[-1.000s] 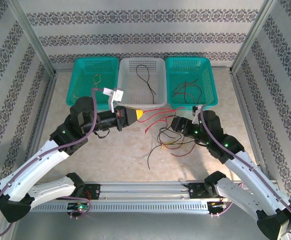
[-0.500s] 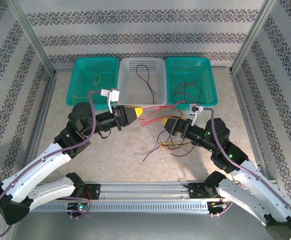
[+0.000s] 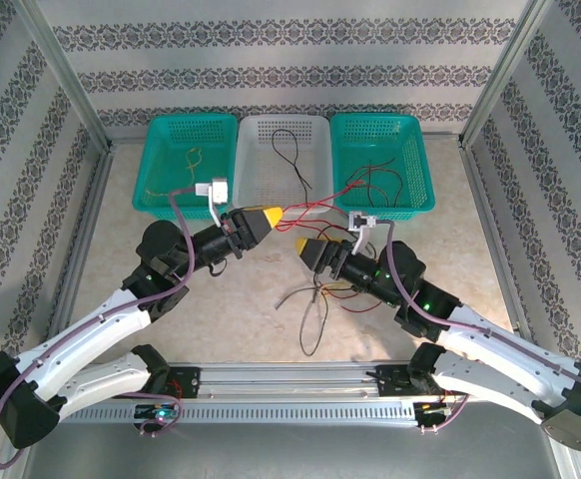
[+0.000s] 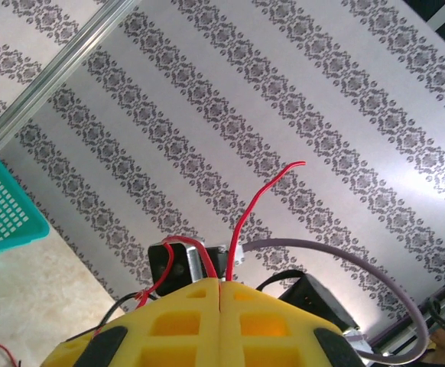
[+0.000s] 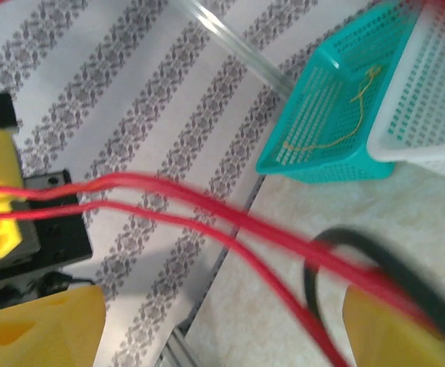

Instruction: Untangle the cables

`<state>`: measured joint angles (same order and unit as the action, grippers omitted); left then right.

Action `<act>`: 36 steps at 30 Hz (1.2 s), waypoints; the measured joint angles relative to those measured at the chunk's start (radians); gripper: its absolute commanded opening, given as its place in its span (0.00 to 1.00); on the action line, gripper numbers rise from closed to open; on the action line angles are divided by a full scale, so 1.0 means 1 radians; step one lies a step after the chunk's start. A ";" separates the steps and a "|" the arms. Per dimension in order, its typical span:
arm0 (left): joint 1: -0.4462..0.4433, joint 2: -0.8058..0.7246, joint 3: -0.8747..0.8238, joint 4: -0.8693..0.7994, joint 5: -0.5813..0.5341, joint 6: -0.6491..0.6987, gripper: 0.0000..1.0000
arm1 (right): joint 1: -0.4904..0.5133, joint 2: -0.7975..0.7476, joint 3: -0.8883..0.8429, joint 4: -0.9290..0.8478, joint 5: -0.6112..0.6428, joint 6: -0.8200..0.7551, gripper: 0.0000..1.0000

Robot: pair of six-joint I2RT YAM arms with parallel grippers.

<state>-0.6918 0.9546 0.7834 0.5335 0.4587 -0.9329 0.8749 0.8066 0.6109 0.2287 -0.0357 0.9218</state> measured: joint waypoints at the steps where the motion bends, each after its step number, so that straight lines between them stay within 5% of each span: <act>1: 0.000 0.000 -0.002 0.010 -0.001 -0.004 0.00 | 0.000 -0.002 -0.006 0.006 0.019 0.005 0.79; 7: 0.000 -0.011 -0.003 0.036 -0.015 -0.012 0.00 | -0.005 -0.066 -0.026 -0.053 0.142 0.025 0.71; 12: 0.000 -0.039 -0.003 0.036 -0.023 -0.011 0.00 | -0.043 -0.144 -0.081 -0.119 0.174 0.044 0.37; 15: 0.000 -0.055 -0.003 0.036 -0.024 -0.008 0.00 | -0.063 -0.170 -0.104 -0.161 0.178 0.050 0.32; 26: 0.013 -0.060 -0.003 0.034 -0.027 0.001 0.00 | -0.078 -0.162 -0.102 -0.179 0.074 -0.046 0.79; 36: 0.013 -0.060 0.017 0.034 -0.026 -0.004 0.00 | -0.008 -0.067 -0.040 -0.058 -0.034 -0.153 0.84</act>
<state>-0.6785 0.8948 0.8001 0.5674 0.4328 -0.9367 0.8669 0.7399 0.5705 0.1711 -0.0696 0.7685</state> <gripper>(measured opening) 0.044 0.836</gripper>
